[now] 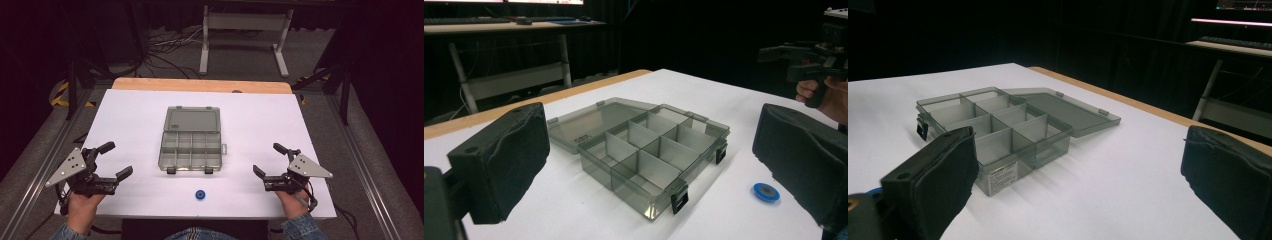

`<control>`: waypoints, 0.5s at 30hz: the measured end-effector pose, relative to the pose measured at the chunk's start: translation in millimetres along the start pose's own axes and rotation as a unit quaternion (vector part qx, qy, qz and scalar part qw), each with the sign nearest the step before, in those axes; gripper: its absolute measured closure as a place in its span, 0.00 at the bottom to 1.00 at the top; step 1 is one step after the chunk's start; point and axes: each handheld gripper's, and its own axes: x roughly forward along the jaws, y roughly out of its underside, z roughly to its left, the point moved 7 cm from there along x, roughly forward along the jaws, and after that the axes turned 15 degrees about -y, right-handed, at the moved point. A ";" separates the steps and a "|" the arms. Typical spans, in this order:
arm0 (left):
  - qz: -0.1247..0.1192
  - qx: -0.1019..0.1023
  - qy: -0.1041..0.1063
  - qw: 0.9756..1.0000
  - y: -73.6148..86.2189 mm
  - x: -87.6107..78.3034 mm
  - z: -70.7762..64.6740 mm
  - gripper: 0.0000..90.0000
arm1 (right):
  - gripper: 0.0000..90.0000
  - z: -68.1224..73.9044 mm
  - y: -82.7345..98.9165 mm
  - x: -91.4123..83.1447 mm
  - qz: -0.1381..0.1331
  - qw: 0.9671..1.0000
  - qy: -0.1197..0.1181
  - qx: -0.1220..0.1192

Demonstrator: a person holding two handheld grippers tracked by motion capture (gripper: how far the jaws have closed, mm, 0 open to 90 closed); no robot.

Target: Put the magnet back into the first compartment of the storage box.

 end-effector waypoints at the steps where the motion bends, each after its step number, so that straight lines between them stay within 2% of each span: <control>1: 0.004 0.004 0.005 1.000 -0.9 0.7 -1.8 0.03 | 0.03 0.0 0.2 0.2 0.001 1.000 0.001 0.002; 8: 0.008 0.010 0.029 0.999 -8.5 15.6 -18.5 0.03 | 0.03 -3.8 -2.2 0.2 -0.001 1.000 0.003 0.009; 15: 0.010 0.024 0.062 0.998 -18.0 36.2 -44.9 0.03 | 0.03 -4.8 -0.7 2.9 0.004 1.000 -0.002 0.011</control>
